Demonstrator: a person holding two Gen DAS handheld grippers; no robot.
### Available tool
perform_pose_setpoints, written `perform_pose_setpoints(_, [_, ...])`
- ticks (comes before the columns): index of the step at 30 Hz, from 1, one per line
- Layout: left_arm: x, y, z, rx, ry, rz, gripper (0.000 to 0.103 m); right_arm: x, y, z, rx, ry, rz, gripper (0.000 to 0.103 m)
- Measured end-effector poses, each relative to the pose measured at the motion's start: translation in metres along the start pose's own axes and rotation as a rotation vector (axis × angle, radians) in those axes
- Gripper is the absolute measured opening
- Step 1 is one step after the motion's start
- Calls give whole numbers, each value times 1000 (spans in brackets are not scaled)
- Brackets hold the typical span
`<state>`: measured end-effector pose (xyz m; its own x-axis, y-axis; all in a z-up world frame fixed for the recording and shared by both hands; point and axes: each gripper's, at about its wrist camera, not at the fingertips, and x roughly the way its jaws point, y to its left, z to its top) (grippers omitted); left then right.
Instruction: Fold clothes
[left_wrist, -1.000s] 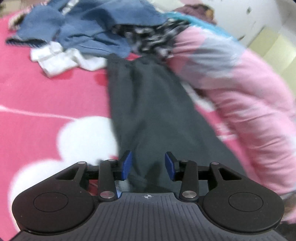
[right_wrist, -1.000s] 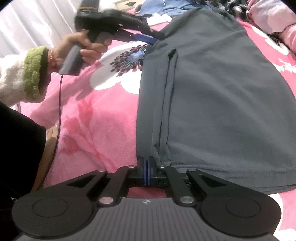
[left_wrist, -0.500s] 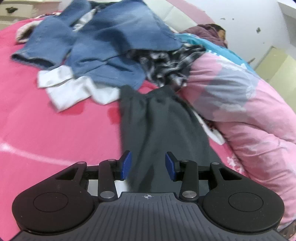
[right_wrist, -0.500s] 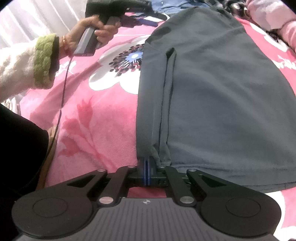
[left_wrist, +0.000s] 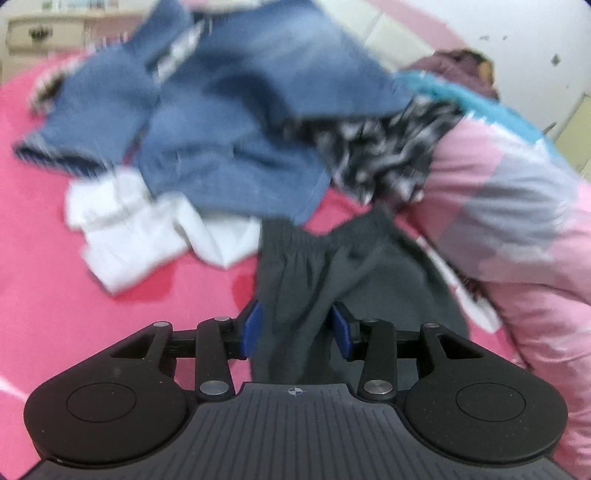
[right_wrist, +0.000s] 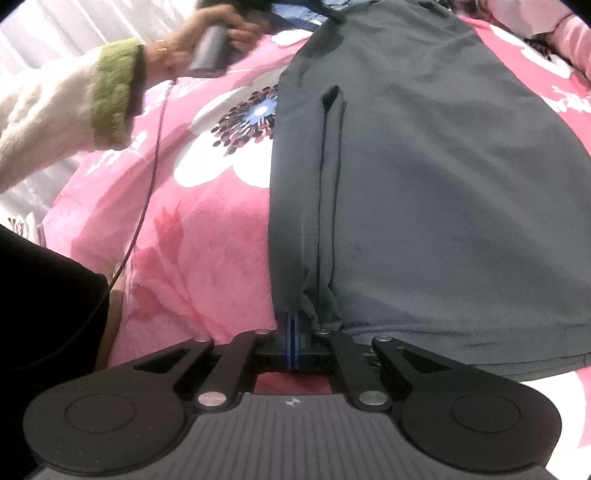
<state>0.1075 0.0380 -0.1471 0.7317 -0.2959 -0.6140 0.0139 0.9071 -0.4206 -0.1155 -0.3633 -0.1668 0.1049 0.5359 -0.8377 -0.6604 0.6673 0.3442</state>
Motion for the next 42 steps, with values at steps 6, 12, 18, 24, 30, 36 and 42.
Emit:
perform_pose_setpoints(6, [-89,-35,-66,342,25,-188,48,0,-13,0,76,-9,39,0])
perform_pose_setpoints(12, [-122,-110,-216,937,218,-317,48,-6,-33,-2,197,-14,108,0])
perform_pose_setpoints(18, [-130,-129,-265,1092,257,-443,48,-13,-50,-8,282,-23,154,0])
perform_pose_setpoints(24, [-122,-138,-287,1307,281,-504,47,-8,-61,-7,343,-6,193,0])
perform_pose_setpoints(30, [-113,-147,-292,1423,265,-534,48,2,-82,-7,525,35,276,0])
perform_pose_setpoints(36, [-105,-148,-291,1439,292,-553,46,6,-95,-10,651,27,333,8])
perform_pose_setpoints(42, [-97,-150,-283,1388,343,-567,43,-10,-92,-8,650,-31,331,32])
